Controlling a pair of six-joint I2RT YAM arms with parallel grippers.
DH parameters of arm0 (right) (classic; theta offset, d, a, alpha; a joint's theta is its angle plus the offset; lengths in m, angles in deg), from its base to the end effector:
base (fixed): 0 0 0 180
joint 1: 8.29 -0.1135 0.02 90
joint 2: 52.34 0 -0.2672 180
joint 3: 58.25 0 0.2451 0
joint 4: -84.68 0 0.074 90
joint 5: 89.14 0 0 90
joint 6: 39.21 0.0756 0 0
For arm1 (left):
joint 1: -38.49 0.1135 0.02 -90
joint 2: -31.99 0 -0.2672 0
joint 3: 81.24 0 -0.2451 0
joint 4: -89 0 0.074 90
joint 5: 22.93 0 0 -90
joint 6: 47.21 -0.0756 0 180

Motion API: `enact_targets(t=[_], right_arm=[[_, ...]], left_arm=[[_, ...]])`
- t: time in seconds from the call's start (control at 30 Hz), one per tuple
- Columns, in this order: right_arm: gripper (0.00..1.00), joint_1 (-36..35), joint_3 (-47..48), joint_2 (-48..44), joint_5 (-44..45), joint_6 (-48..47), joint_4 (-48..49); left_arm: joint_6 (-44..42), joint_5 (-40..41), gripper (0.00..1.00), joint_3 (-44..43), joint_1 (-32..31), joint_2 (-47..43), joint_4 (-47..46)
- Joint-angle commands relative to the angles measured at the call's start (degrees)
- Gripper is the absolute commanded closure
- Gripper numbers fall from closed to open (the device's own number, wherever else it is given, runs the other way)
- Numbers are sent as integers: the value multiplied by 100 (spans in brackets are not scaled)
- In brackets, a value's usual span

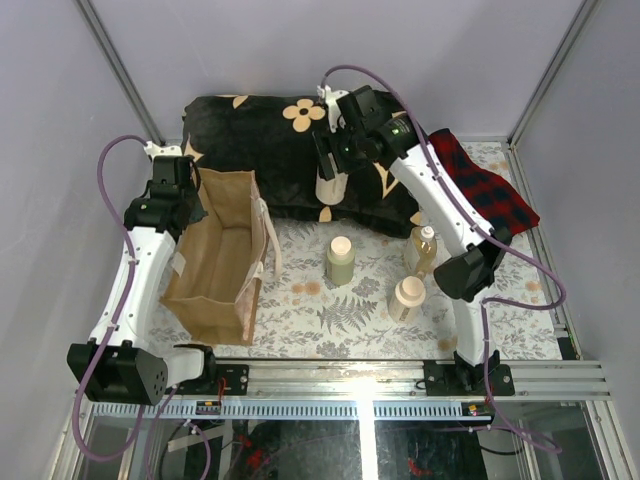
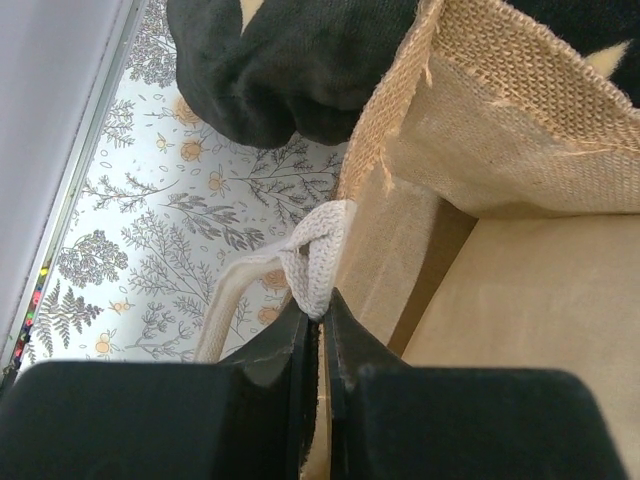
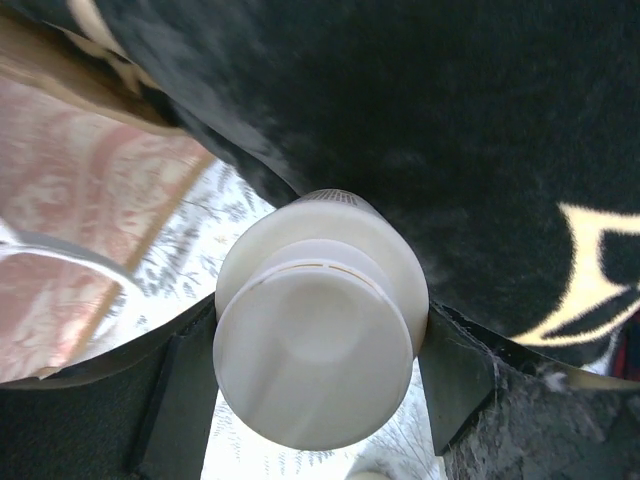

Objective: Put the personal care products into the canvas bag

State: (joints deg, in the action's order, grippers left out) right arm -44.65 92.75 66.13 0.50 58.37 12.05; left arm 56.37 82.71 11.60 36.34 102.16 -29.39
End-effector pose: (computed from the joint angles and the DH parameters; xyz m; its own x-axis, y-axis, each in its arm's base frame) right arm 0.3770 0.2781 0.3838 -0.5929 -0.2727 -0.7577 -0.5231 0.8458 0.1049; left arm 0.2688 0.0103 0.3334 -0.6457 -0.2020 -0.7363 -0.3161 0.9486 0.0169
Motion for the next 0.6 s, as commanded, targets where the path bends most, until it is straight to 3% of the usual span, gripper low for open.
enact_targets(t=[0.0, 0.2, 0.57], right_arm=[[98, -20, 541, -610, -829, 283, 834], [99, -20, 486, -685, -2196, 747, 1438], [99, -38, -1097, -1520, -3734, 1168, 3861]], left_arm=[[82, -246, 100, 173, 69, -141, -323], [75, -431, 100, 270, 68, -180, -451], [31, -527, 100, 303, 77, -196, -502]])
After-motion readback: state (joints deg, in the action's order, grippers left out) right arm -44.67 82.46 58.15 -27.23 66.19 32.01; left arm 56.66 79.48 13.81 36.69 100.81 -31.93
